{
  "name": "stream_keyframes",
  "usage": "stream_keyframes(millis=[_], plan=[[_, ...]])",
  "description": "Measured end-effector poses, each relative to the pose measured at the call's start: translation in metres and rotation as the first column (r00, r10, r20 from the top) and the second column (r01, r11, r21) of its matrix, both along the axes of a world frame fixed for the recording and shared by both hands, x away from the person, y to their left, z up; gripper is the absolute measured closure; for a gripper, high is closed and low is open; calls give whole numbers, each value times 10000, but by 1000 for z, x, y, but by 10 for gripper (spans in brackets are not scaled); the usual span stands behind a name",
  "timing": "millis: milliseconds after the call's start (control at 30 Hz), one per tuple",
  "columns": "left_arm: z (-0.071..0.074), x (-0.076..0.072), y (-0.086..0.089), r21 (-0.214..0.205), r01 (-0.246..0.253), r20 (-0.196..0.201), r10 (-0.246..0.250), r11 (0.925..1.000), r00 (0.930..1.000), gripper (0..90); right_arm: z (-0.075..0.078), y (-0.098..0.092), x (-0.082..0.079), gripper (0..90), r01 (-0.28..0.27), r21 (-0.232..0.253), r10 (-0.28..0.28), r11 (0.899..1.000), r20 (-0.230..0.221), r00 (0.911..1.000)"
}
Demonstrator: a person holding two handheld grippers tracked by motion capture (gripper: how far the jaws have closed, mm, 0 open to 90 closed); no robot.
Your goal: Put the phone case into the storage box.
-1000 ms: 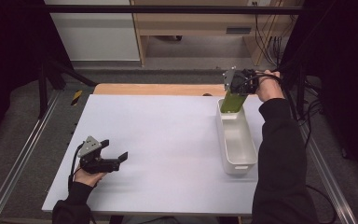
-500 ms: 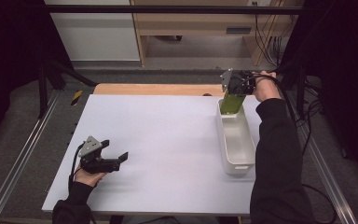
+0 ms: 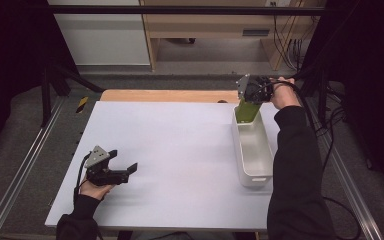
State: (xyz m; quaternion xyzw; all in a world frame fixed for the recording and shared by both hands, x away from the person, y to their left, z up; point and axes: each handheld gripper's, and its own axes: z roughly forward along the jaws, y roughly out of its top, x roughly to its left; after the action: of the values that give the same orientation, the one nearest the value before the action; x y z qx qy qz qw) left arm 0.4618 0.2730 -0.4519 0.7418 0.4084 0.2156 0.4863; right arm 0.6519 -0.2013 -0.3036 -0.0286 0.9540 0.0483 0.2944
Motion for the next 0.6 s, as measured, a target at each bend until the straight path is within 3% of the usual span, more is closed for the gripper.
stream_keyframes(millis=[600], plan=[[-1,1,0,15,7,-55,-7,10000,10000,30,-11,5,11,786,-4,-258,-3,9997,-245,9997]])
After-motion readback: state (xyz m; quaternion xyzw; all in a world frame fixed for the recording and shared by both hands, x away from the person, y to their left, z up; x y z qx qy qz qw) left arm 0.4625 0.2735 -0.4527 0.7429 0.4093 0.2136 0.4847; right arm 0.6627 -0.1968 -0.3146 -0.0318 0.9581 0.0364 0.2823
